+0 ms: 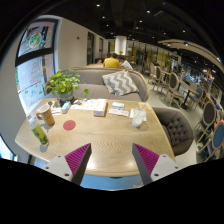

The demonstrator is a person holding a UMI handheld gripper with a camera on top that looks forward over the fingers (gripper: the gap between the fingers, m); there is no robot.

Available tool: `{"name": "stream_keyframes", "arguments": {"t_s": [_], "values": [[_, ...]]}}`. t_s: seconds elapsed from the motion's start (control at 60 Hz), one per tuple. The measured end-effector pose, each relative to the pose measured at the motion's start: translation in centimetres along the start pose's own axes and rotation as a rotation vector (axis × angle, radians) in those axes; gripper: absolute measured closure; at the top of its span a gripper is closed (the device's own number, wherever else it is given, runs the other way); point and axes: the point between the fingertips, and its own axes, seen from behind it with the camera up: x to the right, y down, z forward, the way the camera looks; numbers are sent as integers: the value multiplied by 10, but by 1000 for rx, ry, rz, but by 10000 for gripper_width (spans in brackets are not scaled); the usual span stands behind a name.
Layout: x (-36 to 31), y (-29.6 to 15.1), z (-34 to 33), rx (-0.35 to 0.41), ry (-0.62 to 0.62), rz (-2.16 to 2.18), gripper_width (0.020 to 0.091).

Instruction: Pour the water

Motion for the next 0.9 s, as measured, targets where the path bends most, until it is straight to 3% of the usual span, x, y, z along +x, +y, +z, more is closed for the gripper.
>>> {"name": "stream_keyframes", "arguments": {"t_s": [0.333, 0.65, 0.9], "values": [[-66, 30, -3, -29, -6, -49, 267], [-235, 64, -3, -30, -114, -50, 260], [-349, 54, 48, 37, -180, -43, 257]]}}
